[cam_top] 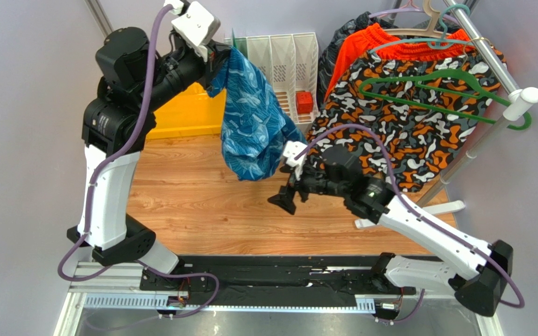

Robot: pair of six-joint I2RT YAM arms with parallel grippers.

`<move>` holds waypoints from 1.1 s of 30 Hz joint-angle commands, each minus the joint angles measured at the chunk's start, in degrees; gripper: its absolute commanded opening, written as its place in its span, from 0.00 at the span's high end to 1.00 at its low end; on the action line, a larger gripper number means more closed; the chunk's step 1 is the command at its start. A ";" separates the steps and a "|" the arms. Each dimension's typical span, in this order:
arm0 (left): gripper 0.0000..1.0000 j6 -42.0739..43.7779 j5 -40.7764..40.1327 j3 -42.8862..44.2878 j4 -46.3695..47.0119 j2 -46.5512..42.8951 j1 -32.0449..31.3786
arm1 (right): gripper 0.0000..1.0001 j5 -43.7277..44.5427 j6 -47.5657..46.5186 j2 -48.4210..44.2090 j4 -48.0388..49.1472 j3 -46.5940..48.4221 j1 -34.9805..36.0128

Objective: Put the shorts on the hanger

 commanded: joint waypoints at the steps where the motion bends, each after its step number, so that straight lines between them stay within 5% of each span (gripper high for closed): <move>1: 1.00 -2.07 -2.04 -0.08 5.82 -1.98 -0.20 | 0.00 15.29 4.34 7.06 22.24 -0.59 7.30; 6: 1.00 -2.77 -2.22 -1.57 5.81 -2.33 -0.20 | 0.02 26.82 12.00 19.39 23.68 9.16 8.02; 8: 1.00 -2.95 -2.39 -2.18 5.29 -2.77 -0.20 | 0.12 28.50 11.91 23.34 23.16 11.44 7.93; 9: 1.00 -3.04 -2.22 -2.53 4.94 -3.20 -0.20 | 0.47 28.50 12.26 24.14 22.28 14.42 7.06; 11: 1.00 -2.60 -2.39 -4.63 4.32 -4.08 -0.20 | 0.94 28.94 13.05 25.20 18.51 16.63 6.09; 12: 1.00 -2.16 -3.79 -5.52 4.41 -5.31 -0.12 | 1.00 28.68 14.01 24.77 17.62 17.51 4.87; 21: 1.00 1.35 -10.57 -23.79 6.96 -13.14 2.17 | 1.00 14.46 11.74 2.03 7.01 10.58 0.64; 26: 1.00 1.18 -12.06 -35.39 5.64 -14.55 4.89 | 1.00 10.22 6.73 -6.60 -3.20 16.45 0.55; 33: 1.00 -3.82 1.72 -52.70 4.50 -19.55 10.34 | 1.00 16.37 -1.00 -7.58 -11.74 27.62 0.55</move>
